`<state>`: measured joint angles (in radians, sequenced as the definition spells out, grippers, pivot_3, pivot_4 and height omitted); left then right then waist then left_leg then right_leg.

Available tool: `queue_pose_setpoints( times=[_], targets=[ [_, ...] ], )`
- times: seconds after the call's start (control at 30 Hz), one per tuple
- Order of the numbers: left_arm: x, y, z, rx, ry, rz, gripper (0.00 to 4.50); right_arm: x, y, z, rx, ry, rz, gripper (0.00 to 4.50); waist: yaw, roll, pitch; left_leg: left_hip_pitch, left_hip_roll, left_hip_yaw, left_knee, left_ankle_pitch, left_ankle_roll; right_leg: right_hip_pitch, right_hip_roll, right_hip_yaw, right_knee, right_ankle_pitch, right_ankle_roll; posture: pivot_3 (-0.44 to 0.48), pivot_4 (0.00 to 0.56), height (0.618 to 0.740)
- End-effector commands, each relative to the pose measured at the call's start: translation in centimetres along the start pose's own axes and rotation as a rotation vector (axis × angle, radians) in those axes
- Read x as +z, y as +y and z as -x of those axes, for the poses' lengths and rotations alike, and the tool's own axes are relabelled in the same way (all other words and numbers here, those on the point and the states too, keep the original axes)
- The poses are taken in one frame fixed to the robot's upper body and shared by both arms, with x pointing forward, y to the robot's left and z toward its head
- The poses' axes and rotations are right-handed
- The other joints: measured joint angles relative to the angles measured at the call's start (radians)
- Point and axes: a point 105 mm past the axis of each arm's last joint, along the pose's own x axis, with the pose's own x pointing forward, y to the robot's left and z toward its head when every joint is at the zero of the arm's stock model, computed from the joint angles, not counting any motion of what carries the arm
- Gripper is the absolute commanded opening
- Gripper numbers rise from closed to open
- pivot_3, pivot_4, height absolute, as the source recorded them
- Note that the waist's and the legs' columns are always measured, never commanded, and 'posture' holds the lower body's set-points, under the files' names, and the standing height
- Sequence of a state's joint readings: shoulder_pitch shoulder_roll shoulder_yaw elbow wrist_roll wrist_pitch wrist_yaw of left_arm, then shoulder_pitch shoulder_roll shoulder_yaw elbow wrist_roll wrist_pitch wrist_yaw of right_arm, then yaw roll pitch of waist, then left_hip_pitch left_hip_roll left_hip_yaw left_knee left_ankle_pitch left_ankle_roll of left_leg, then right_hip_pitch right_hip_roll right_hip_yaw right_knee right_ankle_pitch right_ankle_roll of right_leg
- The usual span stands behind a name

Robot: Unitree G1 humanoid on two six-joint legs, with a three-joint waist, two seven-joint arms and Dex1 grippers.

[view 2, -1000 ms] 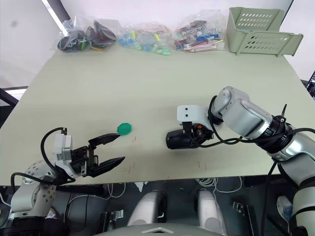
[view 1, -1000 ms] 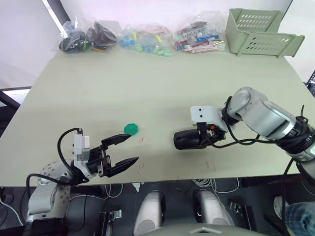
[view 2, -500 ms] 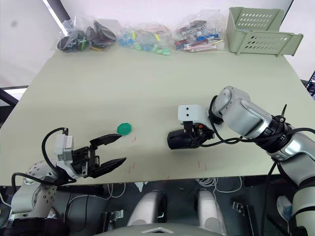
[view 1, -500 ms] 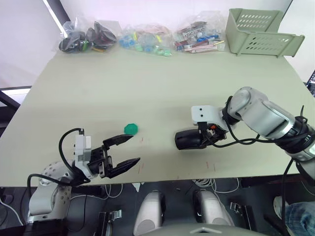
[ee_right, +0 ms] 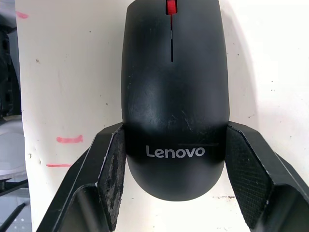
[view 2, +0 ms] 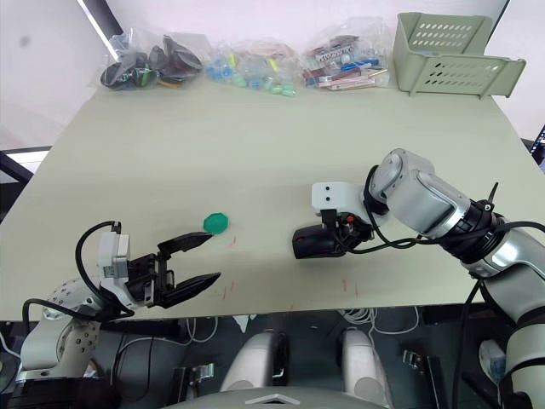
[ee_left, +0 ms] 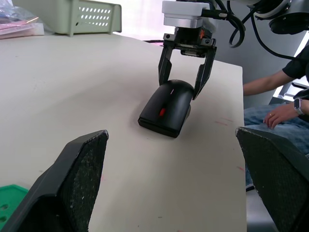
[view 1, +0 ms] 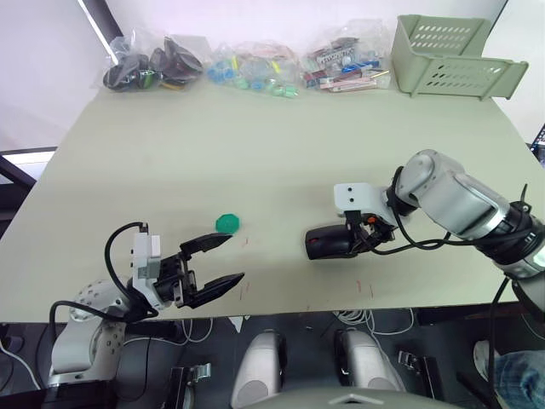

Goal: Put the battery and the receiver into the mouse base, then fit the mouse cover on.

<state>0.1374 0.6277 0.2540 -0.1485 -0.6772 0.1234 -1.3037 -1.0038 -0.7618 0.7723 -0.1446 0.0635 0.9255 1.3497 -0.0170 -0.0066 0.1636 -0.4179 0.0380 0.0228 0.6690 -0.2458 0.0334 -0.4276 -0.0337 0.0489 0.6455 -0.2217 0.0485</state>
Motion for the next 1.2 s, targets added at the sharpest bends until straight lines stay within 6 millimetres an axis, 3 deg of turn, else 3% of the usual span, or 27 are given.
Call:
queue_pose_setpoints(
  times=[0.03,1.2],
  targets=[
    [0.6,-0.5,-0.2,-0.022,-0.017,-0.029,4.50,-0.2,-0.1,0.2,-0.003,0.018,0.012,2.61,0.000,0.000,0.000,0.000,0.000,0.000,0.000,0.000,0.000,0.000,0.000,0.000,0.000,0.000,0.000,0.000,0.150,0.740],
    [0.2,-0.7,-0.2,-0.015,-0.020,-0.022,4.50,0.4,0.4,-1.1,0.041,0.034,0.018,2.61,-0.019,-0.001,0.000,0.002,0.000,-0.001,0.000,0.000,0.000,0.000,0.001,0.000,0.001,0.000,0.000,0.000,0.150,0.740]
  ],
)
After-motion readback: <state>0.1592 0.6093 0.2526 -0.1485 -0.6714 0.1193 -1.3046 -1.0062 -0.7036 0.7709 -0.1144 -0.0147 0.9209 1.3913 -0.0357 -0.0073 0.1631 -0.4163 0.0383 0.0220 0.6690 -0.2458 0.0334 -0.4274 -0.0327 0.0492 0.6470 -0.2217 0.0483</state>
